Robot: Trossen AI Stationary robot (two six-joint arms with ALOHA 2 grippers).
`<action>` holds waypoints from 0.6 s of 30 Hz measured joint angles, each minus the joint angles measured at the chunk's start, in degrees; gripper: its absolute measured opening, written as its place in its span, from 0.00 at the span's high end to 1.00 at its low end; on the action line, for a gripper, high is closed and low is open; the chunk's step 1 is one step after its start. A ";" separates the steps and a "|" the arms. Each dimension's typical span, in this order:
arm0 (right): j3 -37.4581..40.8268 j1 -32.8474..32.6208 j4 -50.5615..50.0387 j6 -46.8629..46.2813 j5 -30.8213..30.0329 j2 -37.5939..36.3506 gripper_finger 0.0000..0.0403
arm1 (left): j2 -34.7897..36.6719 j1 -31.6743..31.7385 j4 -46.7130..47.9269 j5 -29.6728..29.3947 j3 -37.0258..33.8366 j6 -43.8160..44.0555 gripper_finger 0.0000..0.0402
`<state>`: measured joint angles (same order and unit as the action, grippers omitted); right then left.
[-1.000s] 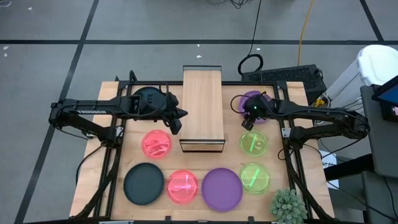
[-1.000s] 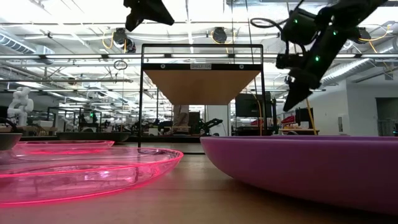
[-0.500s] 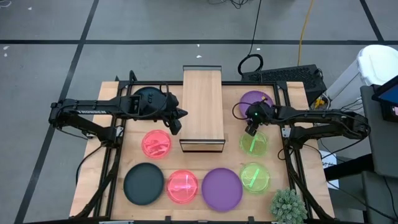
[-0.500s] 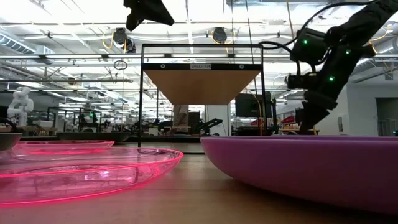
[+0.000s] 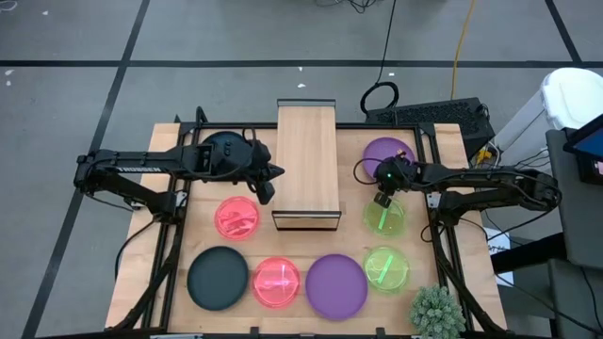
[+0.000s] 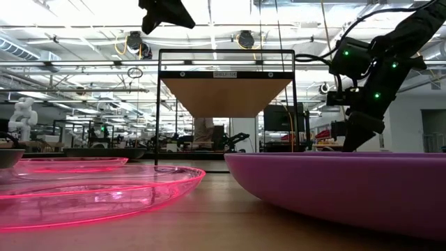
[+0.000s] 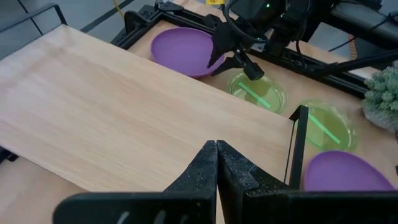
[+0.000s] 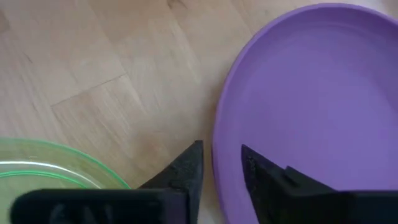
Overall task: Place and stack plates onto a shelf
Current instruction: Put the top purple plate on the shelf
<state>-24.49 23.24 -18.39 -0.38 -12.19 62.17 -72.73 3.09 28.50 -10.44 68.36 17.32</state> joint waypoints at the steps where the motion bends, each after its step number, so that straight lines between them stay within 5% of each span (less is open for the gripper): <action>1: 0.00 0.01 0.00 0.00 0.00 0.00 0.83 | 0.00 -0.02 0.01 -0.02 0.00 -0.72 1.00; 7: 0.00 -0.02 0.22 0.02 0.20 0.00 0.99 | 0.00 0.14 0.00 -0.15 -0.02 -3.05 1.00; 18: 0.00 -0.02 0.20 -0.71 0.11 0.00 0.97 | 0.00 0.17 -0.01 -0.17 -0.02 -3.19 1.00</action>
<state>-24.49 23.22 -18.20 -1.10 -12.08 62.17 -72.73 3.27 28.49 -10.61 68.34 14.13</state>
